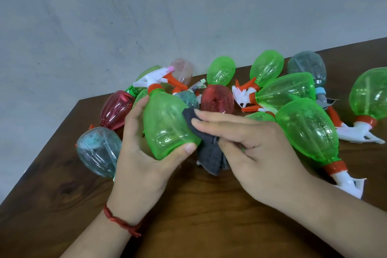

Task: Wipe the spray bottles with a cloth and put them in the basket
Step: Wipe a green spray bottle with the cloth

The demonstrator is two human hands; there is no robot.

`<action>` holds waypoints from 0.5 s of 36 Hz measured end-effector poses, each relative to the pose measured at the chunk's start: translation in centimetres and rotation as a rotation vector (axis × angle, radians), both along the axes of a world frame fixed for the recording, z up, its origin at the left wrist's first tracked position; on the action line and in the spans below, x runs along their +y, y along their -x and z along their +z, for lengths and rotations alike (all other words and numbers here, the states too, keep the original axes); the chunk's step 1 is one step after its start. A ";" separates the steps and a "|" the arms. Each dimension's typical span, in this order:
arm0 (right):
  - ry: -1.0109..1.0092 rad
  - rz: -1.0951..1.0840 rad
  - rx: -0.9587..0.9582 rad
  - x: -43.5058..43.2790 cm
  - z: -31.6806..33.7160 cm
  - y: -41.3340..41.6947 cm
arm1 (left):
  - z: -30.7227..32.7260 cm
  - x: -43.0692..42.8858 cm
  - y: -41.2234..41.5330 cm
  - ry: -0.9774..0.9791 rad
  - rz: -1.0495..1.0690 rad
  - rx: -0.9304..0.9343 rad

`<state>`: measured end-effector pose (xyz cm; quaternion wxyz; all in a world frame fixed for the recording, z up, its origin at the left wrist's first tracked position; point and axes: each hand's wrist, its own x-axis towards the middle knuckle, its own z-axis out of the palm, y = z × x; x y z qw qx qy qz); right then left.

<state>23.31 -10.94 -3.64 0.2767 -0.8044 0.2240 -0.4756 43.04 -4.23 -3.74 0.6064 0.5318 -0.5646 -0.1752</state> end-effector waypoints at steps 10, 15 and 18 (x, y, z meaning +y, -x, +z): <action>0.218 -0.078 0.167 0.8 0.2 -0.3 | 0.2 0.2 0.6 -0.045 0.067 -0.113; 0.255 -0.109 0.210 1.0 0.6 -0.3 | -0.1 0.3 0.8 -0.072 0.026 -0.092; 0.250 -0.080 0.224 1.0 0.4 -0.4 | 0.3 0.2 1.1 -0.096 0.047 -0.003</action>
